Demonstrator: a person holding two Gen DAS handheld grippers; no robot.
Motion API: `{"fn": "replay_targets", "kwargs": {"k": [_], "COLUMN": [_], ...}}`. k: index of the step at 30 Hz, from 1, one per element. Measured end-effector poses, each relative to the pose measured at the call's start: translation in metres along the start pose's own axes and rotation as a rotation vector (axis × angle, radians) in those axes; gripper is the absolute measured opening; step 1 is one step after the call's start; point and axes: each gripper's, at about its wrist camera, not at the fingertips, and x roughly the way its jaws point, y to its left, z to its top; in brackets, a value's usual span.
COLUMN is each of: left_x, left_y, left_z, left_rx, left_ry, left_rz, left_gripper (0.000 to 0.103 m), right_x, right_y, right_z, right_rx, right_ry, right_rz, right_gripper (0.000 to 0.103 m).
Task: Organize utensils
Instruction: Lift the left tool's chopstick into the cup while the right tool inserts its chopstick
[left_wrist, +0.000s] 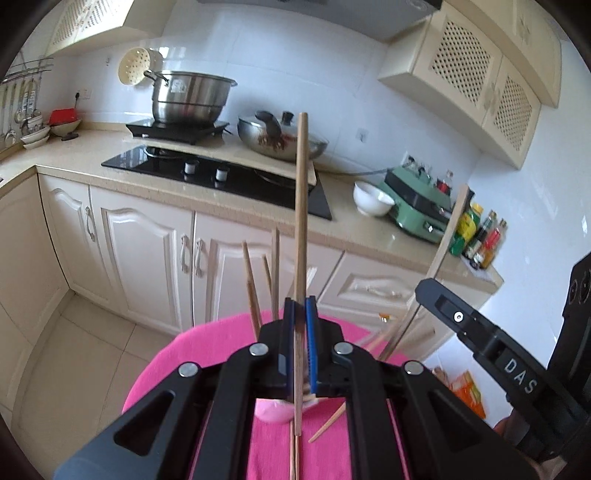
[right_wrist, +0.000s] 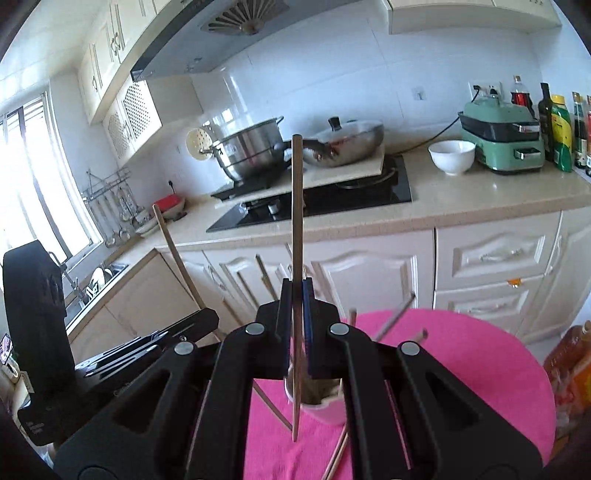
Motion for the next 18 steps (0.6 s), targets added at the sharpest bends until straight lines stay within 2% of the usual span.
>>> {"fn": "replay_targets", "kwargs": {"k": [8,18], "left_x": [0.021,0.053], "left_y": [0.0,-0.004], "left_z": [0.013,-0.01], "left_rx": [-0.013,0.062], "left_ry": [-0.063,-0.009], "left_rz": [0.034,0.068], "left_gripper": [0.006,0.006], "right_x": [0.018,0.03], "right_y": [-0.007,-0.012], "right_z": [0.013,0.006], "right_rx": [-0.021,-0.047], "right_ry": [-0.035,-0.038], "right_rz": [-0.002,-0.003], "right_gripper": [0.006,0.006]}}
